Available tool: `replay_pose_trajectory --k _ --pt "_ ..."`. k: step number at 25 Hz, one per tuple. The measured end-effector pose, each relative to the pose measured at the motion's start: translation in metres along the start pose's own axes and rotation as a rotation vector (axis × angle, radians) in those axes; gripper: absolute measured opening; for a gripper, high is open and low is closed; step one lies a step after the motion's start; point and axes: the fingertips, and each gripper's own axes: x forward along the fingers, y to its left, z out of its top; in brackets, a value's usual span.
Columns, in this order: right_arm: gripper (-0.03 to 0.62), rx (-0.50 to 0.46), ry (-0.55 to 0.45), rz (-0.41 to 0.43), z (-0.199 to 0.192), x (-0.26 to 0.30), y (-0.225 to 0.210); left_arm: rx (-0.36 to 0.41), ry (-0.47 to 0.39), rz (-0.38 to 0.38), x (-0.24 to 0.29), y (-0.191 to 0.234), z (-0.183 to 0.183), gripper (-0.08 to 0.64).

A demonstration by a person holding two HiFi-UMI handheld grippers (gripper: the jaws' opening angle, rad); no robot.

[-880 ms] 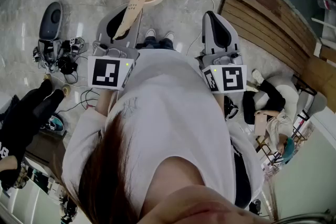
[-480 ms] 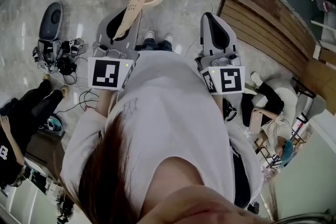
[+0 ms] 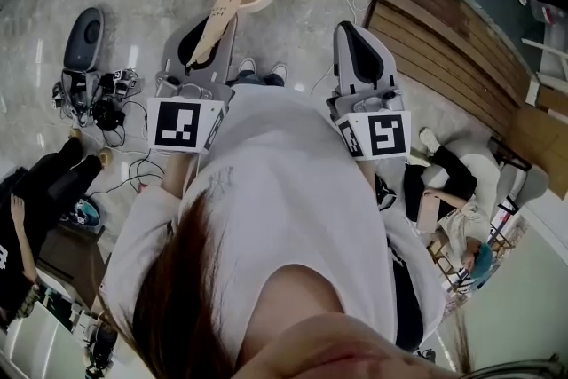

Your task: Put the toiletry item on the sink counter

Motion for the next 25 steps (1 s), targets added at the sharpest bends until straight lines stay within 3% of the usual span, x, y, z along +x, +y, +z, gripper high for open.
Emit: replay_pose_trajectory --k 15,25 --pt "0.011 0.013 0.008 -0.013 -0.009 -0.011 -0.024 -0.007 -0.007 0.04 0.015 -0.009 0.007 0.049" --pt "0.011 -0.007 0.03 -0.029 -0.005 0.044 -0.025 -0.01 -0.009 -0.003 0.046 0.035 0.007 0.049"
